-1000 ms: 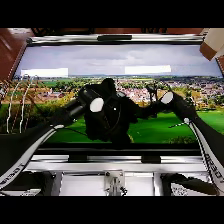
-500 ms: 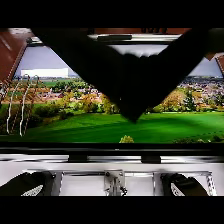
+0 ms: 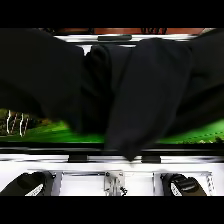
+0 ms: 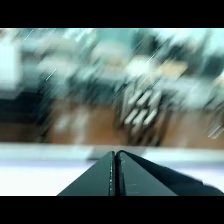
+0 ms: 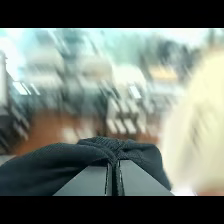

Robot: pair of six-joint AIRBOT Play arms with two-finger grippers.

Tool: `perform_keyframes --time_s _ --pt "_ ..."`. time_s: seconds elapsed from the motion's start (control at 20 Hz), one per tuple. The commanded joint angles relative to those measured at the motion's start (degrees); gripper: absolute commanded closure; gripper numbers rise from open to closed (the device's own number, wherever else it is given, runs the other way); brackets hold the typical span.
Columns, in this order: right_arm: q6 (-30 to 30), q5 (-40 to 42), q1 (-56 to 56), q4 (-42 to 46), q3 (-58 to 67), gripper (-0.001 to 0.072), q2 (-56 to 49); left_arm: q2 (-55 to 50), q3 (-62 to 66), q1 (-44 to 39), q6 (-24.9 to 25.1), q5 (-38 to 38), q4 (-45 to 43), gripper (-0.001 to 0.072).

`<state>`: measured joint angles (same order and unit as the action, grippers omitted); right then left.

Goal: Fold the shirts.

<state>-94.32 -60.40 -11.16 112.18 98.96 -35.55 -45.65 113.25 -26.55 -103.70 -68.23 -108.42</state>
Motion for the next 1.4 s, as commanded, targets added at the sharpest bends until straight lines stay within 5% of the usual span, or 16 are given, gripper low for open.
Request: perform_keyframes --time_s 0.0,0.15,0.3,0.55,0.7,1.0,1.05,1.1,1.15,1.35 --pt "0.72 -18.88 -0.02 10.95 -0.92 0.0657 -2.78 -1.25 -2.91 0.11 3.91 -17.97 -9.64 0.0663" --pt "1.44 -22.73 -0.02 12.39 -8.57 0.0657 -6.16 -1.31 -13.7 0.11 3.91 -17.62 -10.05 0.0663" --pt "-3.72 -17.62 -0.02 10.91 -19.69 0.0657 -9.42 -1.4 -28.87 0.11 -2.03 -14.19 -9.81 0.0663" --pt "-19.47 -5.92 -0.02 10.88 -34.1 0.0657 -21.14 -2.73 -53.33 0.11 -18.64 8.98 -5.55 0.0663" --pt "-27.89 -2.19 -0.02 7.91 -34.8 0.0657 -31.04 -6.88 -61.07 0.09 -23.89 21.35 -5.46 0.0662" --pt "-28.02 -1.4 -0.02 2.03 -34.8 0.0652 -38.34 -13.92 -61.53 0.11 -25.62 21.75 -2.32 0.0663" --pt "-27.82 -0.79 -0.02 0.96 -34.8 0.0589 -38.18 -13.88 -61.51 0.09 -25.62 21.77 -2.32 0.0662" --pt "-26.47 -0.59 -0.02 -0.9 -34.62 0.0336 -37.88 -13.84 -61.24 0.09 -25.62 21.7 -2.32 0.0662" --pt "-24.04 -0.85 -0.02 -2.75 -34.12 0.0166 -37.38 -13.84 -60.83 0.09 -25.59 21.68 -2.32 0.0662" --pt "-10.34 -5.01 0.0 -11.13 -30.69 0.0167 -31.95 -13.38 -58.45 0.09 -25.53 20.98 -2.32 0.0663"
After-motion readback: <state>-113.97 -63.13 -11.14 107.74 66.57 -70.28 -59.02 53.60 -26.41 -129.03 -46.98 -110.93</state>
